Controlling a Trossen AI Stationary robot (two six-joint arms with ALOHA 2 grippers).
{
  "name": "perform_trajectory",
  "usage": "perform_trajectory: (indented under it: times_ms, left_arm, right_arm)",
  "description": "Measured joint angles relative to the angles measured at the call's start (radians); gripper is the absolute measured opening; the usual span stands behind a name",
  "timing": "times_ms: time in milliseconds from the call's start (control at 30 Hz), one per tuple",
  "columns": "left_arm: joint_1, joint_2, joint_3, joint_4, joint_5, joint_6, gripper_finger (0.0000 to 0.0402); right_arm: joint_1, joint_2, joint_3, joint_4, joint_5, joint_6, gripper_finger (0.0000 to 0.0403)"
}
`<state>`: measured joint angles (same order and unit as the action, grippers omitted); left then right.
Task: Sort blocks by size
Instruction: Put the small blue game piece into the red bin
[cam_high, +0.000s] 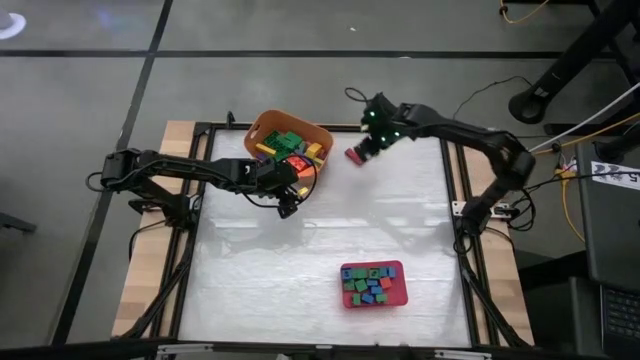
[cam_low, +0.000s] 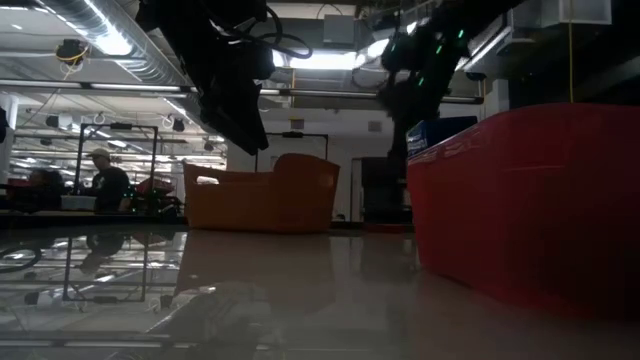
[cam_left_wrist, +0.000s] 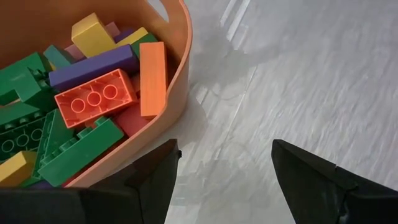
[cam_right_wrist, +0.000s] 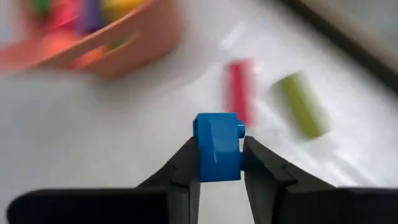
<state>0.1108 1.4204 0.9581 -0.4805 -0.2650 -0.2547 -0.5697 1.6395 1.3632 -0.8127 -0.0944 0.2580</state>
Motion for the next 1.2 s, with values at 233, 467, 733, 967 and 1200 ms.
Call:
perform_trajectory:
  times_ms: [233,467,733,967,1200]
  left_arm:
    - [0.000,0.000,0.000,0.001,0.000,-0.005,0.0244]
    - [0.000,0.000,0.000,0.002,0.000,-0.012,0.0244]
    - [0.000,0.000,0.000,0.004,0.000,-0.022,0.0244]
    - [0.000,0.000,-0.001,0.006,0.000,-0.037,0.0244]
    - [0.000,0.000,-0.001,0.016,0.000,-0.038,0.0244]
  right_arm:
    - [0.219,-0.126,0.000,-0.189,-0.161,0.033,0.0103]
    - [0.536,-0.136,0.000,-0.228,-0.161,0.096,0.0097]
    - [0.808,-0.117,0.000,-0.220,-0.098,0.174,0.0103]
    - [0.924,-0.095,0.000,-0.152,-0.090,0.243,0.0114]
    - [0.957,-0.074,0.000,-0.142,-0.081,0.243,0.0134]
